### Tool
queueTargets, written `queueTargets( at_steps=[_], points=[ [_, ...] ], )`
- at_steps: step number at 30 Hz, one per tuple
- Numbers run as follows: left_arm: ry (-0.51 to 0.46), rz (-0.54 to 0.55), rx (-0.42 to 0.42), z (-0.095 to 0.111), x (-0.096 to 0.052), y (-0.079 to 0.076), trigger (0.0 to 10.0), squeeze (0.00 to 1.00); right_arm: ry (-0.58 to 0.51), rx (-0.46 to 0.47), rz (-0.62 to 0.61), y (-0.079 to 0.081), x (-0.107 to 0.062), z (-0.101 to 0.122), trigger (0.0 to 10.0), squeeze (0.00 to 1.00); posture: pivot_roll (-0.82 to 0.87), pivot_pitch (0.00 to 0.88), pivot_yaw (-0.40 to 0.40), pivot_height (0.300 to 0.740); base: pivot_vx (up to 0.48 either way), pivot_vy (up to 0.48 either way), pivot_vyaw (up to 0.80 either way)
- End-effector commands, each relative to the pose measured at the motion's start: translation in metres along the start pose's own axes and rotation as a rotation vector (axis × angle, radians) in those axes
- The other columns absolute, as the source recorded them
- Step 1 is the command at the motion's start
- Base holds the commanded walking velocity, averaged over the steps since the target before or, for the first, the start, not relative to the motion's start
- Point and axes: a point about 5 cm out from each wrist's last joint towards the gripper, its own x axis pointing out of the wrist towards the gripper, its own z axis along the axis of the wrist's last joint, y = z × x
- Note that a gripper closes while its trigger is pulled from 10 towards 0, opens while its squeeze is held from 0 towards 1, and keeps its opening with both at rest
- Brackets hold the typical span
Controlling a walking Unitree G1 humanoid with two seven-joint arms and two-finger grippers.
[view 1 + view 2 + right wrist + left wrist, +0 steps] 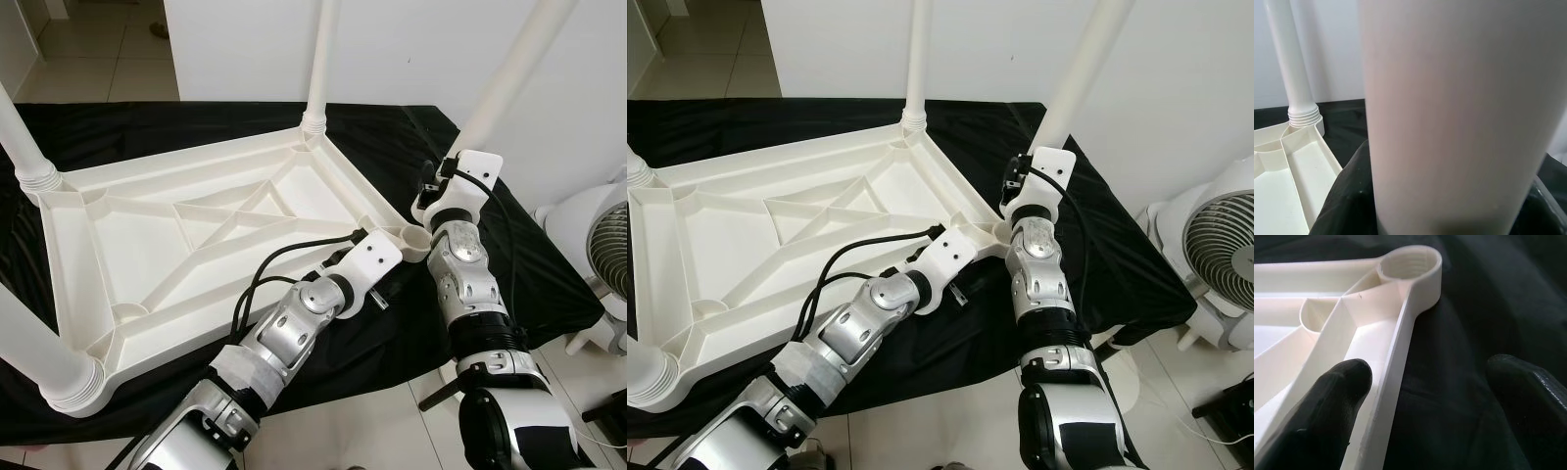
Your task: Building children table
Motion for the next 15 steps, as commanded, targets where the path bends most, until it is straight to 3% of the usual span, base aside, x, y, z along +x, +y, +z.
queueTargets(
  at_steps=[1, 15],
  points=[
    [0.02, 0.006, 0.01, 0.002, 0.005, -0.001, 10.0, 0.0, -0.004, -0.01, -0.016, -0.004, -0.001, 0.001, 10.0, 0.0, 0.09, 0.048, -0.057, 0.74, 0.0, 0.0, 0.0],
    [0.053, 0.084, -0.031, 0.004, 0.013, 0.017, 10.0, 0.0, -0.004, -0.011, -0.024, -0.004, -0.001, 0.001, 10.0, 0.0, 0.09, 0.047, -0.05, 0.74, 0.0, 0.0, 0.0]
  ],
)
